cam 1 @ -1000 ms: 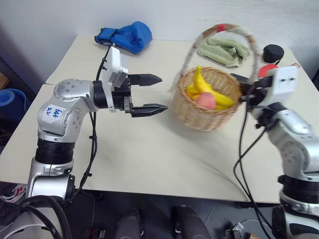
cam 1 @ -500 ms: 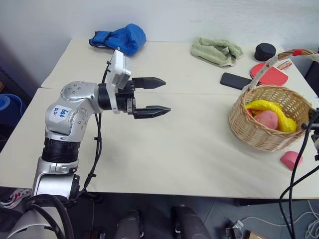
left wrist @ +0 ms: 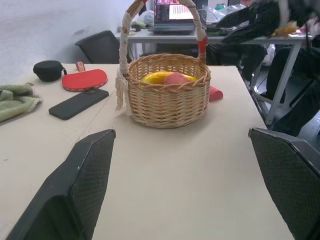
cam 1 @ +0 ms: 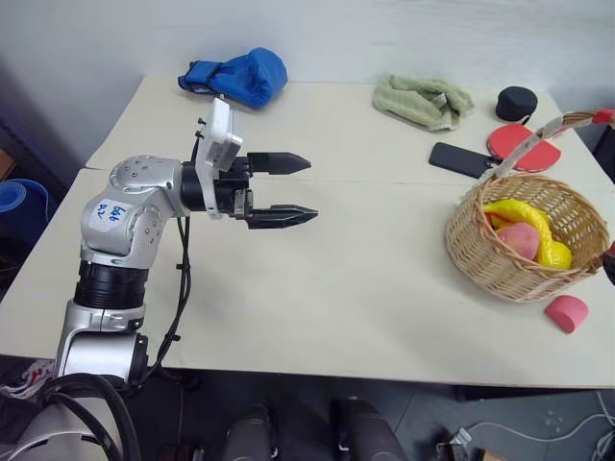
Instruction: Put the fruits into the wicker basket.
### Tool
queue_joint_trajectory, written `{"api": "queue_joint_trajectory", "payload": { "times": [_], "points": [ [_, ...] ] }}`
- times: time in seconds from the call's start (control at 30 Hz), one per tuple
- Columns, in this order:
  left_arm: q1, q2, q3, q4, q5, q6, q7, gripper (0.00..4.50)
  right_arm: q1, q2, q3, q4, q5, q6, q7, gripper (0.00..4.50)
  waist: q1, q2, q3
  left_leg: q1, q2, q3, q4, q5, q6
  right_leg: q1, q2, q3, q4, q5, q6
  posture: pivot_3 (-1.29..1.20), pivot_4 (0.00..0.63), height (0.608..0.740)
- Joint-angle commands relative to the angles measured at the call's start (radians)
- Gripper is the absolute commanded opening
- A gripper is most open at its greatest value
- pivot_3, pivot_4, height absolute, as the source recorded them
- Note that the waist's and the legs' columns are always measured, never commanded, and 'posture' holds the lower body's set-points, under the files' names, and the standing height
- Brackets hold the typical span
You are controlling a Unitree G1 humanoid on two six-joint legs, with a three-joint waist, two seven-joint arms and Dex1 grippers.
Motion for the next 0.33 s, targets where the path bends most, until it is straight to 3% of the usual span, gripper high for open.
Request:
{"api": "queue_joint_trajectory", "payload": {
  "times": [0.03,0.17,0.23,0.33],
  "points": [
    [0.012,0.055,0.038,-0.005,-0.034,0.013,-0.065,4.50,0.198,-0.077,-0.302,0.144,0.047,0.022,0.303,4.46,-0.002,-0.001,0.000,0.001,0.000,0.000,0.000,-0.001,0.000,0.001,0.001,0.000,-0.001,0.000,0.000,0.00,0.150,0.740],
    [0.017,0.106,0.053,0.025,-0.041,0.020,-0.115,4.50,0.387,-0.126,-0.449,0.373,0.015,-0.029,0.486,4.46,-0.004,-0.009,0.001,0.014,0.000,0.000,-0.010,-0.005,0.005,0.015,0.000,0.000,-0.011,0.000,0.000,0.00,0.150,0.740],
    [0.011,0.113,0.062,0.041,-0.040,0.022,-0.121,4.50,0.448,-0.110,-0.449,0.411,-0.010,-0.074,0.552,4.46,-0.004,-0.010,0.001,0.016,0.000,0.000,-0.011,-0.007,0.005,0.018,-0.001,-0.001,-0.014,0.000,-0.001,0.00,0.150,0.740],
    [0.022,0.108,0.061,0.035,-0.027,0.006,-0.115,4.50,0.409,-0.104,-0.399,0.420,0.001,-0.097,0.525,4.46,-0.004,-0.010,0.001,0.018,0.000,0.000,-0.011,-0.009,0.007,0.022,-0.005,-0.003,-0.016,0.000,-0.001,0.00,0.150,0.740]
  ]
}}
